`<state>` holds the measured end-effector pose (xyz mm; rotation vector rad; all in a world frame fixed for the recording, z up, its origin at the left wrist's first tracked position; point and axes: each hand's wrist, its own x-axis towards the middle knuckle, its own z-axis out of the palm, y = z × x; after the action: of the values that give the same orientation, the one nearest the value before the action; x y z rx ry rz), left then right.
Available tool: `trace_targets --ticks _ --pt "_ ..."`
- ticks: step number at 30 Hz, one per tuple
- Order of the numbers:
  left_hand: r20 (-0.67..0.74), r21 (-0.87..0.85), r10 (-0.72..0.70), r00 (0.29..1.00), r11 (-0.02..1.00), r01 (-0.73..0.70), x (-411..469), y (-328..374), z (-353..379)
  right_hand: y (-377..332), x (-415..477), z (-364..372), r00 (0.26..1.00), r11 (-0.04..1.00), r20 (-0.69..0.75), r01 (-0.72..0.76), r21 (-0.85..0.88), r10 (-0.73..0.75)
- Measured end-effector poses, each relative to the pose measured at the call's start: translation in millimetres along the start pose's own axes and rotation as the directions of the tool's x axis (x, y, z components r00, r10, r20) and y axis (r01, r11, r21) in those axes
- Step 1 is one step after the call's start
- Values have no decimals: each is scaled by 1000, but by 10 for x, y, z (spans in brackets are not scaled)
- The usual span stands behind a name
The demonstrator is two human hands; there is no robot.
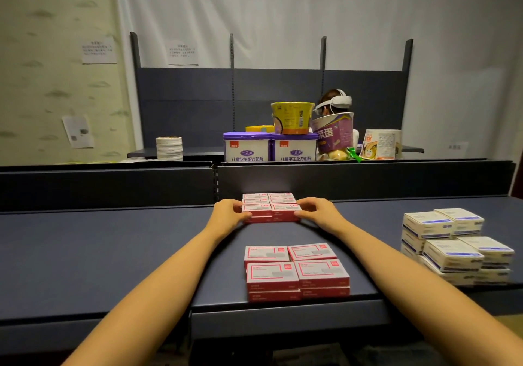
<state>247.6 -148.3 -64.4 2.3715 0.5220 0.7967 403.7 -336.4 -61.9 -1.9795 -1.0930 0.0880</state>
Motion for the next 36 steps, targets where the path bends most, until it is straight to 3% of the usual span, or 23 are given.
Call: trace_targets --ticks 4,7,10,13,21,31,36 --pt "-75 4 -20 997 1000 21 -13 116 -88 -63 -10 -30 1000 999 -26 1 -40 -2" --pt "-178 -213 -31 984 977 -8 -139 379 -259 -273 -141 -120 987 998 -159 46 49 -37" --pt "-42 -272 84 996 958 -92 -418 559 -386 -494 -453 -217 994 980 -67 97 172 -87" --pt "111 -233 161 981 963 -132 -754 604 -471 -543 -819 -292 987 979 82 126 161 -140" --pt "238 -147 145 961 983 -112 -1419 555 -606 -446 -1574 -482 981 993 179 49 105 -67" --pt "292 1 130 947 991 -136 -1589 595 -622 -456 -1743 -499 972 999 237 -4 50 -8" --pt "192 -165 127 973 982 -95 -1460 701 -747 -403 -1737 -476 979 994 202 -2 113 -21"
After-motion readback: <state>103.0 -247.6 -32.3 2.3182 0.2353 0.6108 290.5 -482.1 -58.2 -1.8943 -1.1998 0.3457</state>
